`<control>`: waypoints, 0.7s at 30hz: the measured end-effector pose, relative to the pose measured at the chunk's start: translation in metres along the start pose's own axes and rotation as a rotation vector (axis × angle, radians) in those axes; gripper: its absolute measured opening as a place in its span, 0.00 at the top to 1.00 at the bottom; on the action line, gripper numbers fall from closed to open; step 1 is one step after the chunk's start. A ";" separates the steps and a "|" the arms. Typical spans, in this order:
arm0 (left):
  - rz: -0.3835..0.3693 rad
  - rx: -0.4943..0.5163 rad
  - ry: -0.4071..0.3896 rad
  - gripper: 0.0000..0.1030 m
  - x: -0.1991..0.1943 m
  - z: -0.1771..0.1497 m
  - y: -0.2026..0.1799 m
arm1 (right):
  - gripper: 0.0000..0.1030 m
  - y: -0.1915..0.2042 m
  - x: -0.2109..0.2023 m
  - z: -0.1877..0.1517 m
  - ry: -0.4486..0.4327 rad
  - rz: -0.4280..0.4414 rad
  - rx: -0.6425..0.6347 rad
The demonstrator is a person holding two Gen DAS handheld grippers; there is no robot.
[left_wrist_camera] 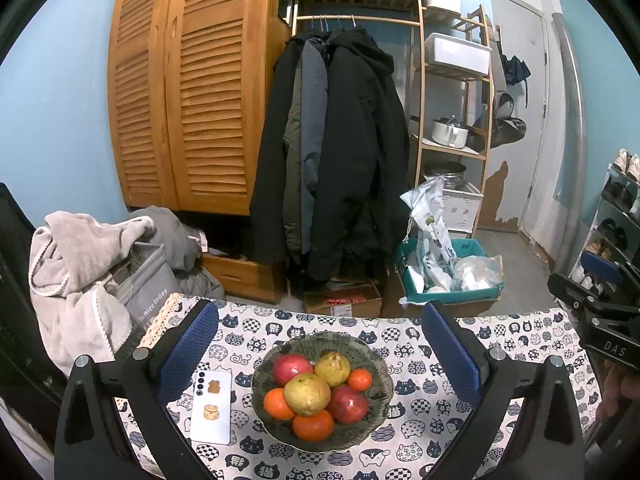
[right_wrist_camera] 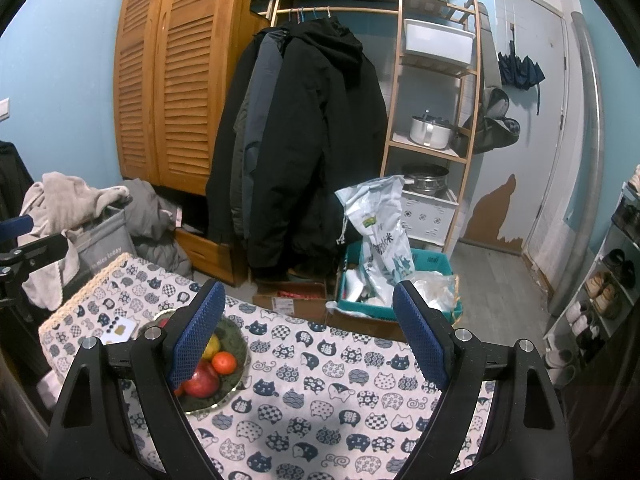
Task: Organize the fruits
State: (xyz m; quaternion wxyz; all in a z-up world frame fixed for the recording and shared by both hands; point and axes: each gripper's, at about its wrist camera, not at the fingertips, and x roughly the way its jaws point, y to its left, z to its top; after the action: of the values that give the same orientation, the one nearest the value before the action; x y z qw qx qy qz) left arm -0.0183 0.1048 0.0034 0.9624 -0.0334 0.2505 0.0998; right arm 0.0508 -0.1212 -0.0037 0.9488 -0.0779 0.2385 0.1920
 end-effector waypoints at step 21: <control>0.041 0.006 -0.014 0.01 -0.004 0.002 0.003 | 0.18 0.000 0.000 0.000 -0.002 -0.001 -0.001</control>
State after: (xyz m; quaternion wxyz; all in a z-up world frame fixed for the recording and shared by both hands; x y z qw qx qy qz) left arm -0.0214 0.1075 0.0073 0.9620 -0.0244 0.2445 0.1192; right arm 0.0506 -0.1217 -0.0034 0.9490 -0.0784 0.2375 0.1919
